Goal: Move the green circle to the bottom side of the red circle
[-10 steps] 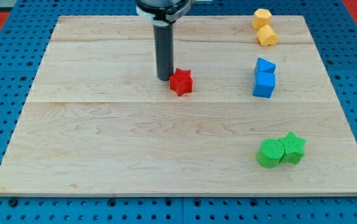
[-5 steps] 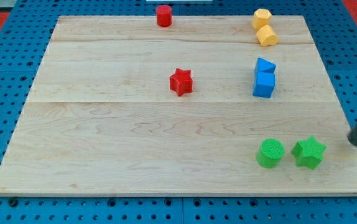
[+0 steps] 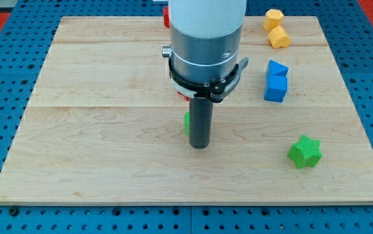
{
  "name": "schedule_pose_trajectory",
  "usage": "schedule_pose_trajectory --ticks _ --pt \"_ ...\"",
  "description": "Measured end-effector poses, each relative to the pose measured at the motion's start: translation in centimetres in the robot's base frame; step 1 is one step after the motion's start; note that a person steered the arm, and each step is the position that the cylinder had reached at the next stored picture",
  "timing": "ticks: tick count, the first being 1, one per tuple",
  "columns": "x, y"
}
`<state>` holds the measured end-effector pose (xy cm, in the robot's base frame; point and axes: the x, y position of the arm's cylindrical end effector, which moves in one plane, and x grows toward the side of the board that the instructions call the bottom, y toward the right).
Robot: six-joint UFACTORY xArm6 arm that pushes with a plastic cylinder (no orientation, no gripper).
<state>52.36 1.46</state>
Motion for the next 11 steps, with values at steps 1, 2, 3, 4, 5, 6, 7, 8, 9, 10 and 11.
schedule_pose_trajectory --ticks 1,2,3,4,5,6,7,8,9,10,11 --pt "0.1 -0.1" --pt "0.1 -0.2" --pt "0.1 -0.3" --pt "0.1 -0.3" --pt "1.4 -0.3" --pt "1.2 -1.0" --pt "-0.9 -1.2" --pt "-4.5 0.1" --pt "-7.0 0.5" --pt "-5.1 2.2" --pt "-8.7 2.8"
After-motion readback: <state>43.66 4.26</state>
